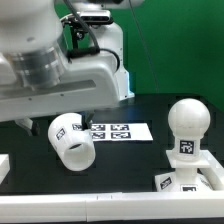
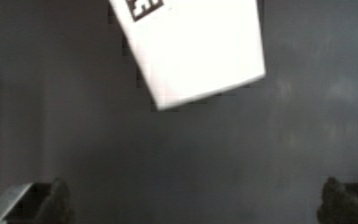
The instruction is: Assemble lamp
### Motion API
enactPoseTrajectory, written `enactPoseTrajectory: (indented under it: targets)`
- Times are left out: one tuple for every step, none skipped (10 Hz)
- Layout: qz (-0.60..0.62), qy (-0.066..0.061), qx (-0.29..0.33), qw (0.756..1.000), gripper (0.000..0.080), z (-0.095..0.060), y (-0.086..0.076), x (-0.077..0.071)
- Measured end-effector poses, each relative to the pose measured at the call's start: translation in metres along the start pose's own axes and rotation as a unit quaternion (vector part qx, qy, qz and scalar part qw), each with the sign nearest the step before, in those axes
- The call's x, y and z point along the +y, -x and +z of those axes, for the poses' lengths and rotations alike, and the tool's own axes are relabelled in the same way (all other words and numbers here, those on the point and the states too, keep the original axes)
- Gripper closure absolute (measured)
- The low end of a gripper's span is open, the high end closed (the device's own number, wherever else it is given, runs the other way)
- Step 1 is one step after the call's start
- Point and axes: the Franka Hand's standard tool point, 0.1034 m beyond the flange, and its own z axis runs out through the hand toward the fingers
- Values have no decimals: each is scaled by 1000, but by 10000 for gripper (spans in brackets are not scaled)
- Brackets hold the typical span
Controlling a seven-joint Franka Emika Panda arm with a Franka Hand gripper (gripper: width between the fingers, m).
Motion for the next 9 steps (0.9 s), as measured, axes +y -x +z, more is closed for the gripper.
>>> enactPoseTrajectory:
  targets:
    - [-2, -5, -31, 1000, 101, 1, -1, -1]
    - [-3, -8, -54, 998, 101, 4, -1, -2]
    - [-3, -15, -94, 995, 101, 8, 4, -3]
    - [-8, 0, -149, 989, 101, 10, 10, 9]
    - [-3, 28, -193, 981, 101, 9, 8, 19]
    - [-4, 46, -207, 977, 101, 13, 1, 17]
    - [-8, 50, -192, 980, 101, 13, -4, 15]
    - [-8, 49, -187, 981, 101, 11, 0, 15]
    - [-8, 47, -186, 981, 101, 12, 5, 15]
